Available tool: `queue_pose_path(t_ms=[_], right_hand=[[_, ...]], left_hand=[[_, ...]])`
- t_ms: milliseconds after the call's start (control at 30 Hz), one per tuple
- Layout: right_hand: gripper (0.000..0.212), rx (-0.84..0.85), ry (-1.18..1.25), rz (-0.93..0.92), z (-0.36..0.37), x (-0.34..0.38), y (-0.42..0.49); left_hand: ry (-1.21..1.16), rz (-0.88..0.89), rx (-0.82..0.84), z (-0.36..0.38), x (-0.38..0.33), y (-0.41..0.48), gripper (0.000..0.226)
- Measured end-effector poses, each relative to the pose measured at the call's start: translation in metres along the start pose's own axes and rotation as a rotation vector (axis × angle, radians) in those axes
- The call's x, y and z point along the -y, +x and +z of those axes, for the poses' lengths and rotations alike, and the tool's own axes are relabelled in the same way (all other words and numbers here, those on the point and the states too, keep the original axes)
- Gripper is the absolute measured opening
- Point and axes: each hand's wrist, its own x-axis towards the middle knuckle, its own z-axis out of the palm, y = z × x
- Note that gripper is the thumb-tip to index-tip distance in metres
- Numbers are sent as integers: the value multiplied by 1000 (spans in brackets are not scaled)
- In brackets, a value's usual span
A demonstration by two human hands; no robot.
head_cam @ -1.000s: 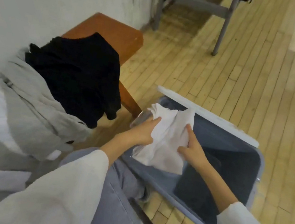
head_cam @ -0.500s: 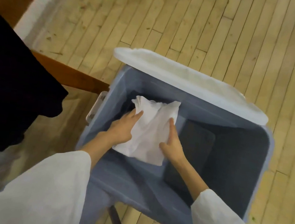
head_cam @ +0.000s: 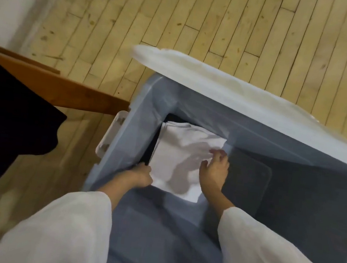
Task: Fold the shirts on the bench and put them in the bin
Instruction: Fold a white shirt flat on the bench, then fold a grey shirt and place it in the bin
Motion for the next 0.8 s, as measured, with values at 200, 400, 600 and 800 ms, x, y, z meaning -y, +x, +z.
queue_pose_path(t_ms=[200,400,600,800], right_hand=[[72,620,-494,-262,16,34,33],[53,607,-291,-83,-4,97,13],[22,468,263,-178,-76,163,-76],[15,479,548,-331,-157,267,-184]], left_hand=[[-62,-5,-26,4,-16,-19,49],[-162,58,-134,-6,-29,-51,52],[-507,166,-454,-53,-21,-141,28],[-901,349,-775,-54,28,-296,26]])
